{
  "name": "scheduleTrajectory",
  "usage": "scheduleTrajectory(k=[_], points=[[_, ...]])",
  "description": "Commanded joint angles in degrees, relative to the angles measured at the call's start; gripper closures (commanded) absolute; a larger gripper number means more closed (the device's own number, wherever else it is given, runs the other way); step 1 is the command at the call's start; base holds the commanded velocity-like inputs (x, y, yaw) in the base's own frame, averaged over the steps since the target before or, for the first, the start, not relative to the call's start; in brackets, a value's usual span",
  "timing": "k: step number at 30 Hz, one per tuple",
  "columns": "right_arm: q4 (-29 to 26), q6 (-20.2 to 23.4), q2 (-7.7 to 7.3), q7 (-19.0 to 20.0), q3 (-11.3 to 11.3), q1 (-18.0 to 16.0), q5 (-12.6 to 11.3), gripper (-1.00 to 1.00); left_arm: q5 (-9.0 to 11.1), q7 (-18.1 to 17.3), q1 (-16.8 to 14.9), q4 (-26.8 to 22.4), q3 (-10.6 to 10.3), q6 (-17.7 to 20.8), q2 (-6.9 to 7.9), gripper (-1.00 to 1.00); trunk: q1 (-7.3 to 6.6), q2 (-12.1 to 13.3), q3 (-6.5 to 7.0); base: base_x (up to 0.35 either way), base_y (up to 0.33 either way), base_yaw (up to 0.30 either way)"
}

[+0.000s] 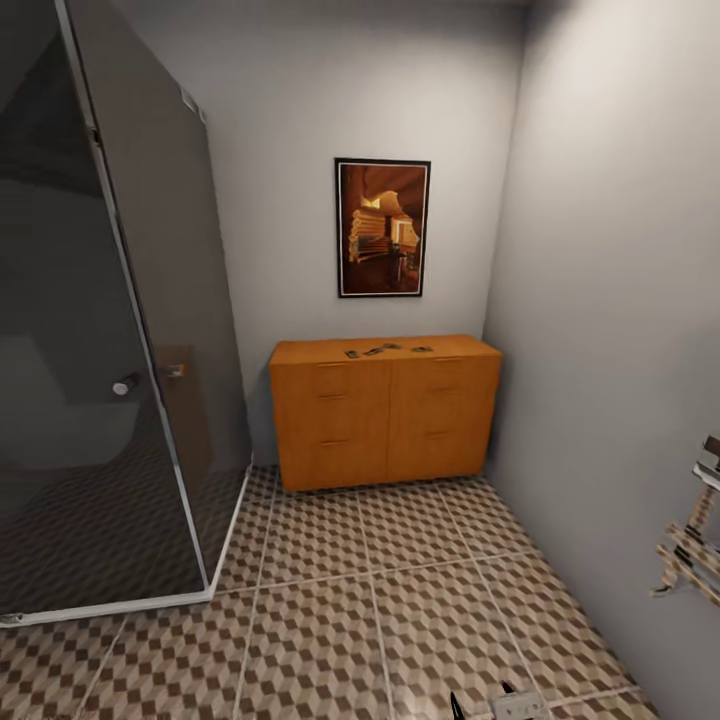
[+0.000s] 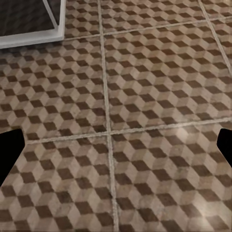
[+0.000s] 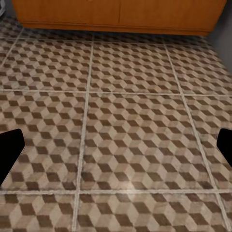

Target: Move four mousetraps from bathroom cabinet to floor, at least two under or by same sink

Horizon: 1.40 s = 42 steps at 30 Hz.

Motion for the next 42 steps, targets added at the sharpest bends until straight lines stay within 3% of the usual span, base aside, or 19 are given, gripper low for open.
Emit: scheduleTrajectory(k=[1,42], points=[[0.03,-0.14,-0.01,-0.16,0.12,-0.03,0.21,-1.00,-0.04,0.16,-0.04,0.04,0.00,-0.17,-0.02,-1.00,0.01,-0.03,-0.06,0.115,-0.113,0.222],[0.03,-0.31,-0.02,-0.08,0.14,-0.02,0.29,-1.00,-0.01,0.16,-0.04,1.32,0.08,-0.10,-0.66,-1.00,0.01,-0.03,-0.06,0.259,-0.181,0.018]])
